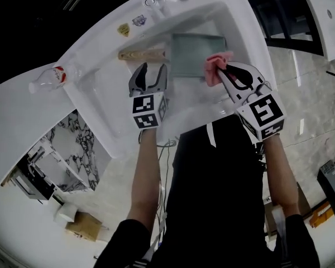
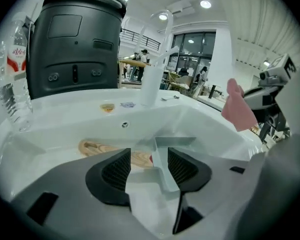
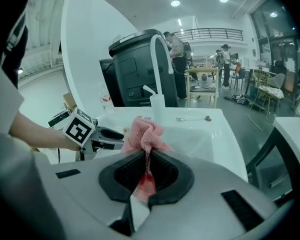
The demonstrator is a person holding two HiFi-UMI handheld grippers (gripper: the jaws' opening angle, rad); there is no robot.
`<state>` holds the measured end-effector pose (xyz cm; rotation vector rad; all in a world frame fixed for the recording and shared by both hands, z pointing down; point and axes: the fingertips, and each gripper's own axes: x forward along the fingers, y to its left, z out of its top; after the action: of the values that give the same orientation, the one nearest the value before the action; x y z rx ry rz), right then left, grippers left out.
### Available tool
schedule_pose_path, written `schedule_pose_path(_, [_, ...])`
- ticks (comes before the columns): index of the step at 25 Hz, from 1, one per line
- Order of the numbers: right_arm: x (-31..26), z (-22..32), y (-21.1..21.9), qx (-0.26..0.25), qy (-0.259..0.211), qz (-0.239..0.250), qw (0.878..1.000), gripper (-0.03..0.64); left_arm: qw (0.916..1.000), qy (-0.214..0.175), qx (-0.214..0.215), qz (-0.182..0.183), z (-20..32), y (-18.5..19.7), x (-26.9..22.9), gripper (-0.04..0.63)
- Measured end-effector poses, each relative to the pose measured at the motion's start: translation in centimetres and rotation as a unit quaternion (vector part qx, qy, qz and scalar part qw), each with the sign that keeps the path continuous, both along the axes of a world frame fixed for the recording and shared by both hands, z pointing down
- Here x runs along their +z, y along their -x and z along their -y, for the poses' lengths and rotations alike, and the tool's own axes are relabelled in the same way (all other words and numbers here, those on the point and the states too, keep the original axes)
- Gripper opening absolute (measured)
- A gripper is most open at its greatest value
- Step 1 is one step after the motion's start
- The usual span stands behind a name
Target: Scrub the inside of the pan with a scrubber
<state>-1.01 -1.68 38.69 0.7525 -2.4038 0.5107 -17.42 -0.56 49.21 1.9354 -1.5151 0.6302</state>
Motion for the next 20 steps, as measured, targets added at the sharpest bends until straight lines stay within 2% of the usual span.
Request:
schedule_pose_path(4, [2.6,1.2,1.7,-0.013,-0.002,-0.016,1.000,0.040,0.9979,-0.024,-0.008,0.059,1.4,1.9,0.5,0.245])
schedule_pose_path(10, [7.0,2.3,3.3,-0.035,-0.002,-0.060,0.998,0.040,0.9929,-0.039,-0.027,0.109,3.1,5.7,0.8,0.278])
schedule_pose_path(16, [11.5,3.0,4.1,-0.062,0.006,-0.102,0.993,0.040,0.9914,-0.025,-0.002,0.128,4.5,6.4,2.5,0.279])
schedule_pose_path(20, [13.3,3.4,4.7,-0.067,0.011,-0.118,0.991,0.040,0.9920,-0.004,0.003,0.126,4.6,6.5,3.7,0.279])
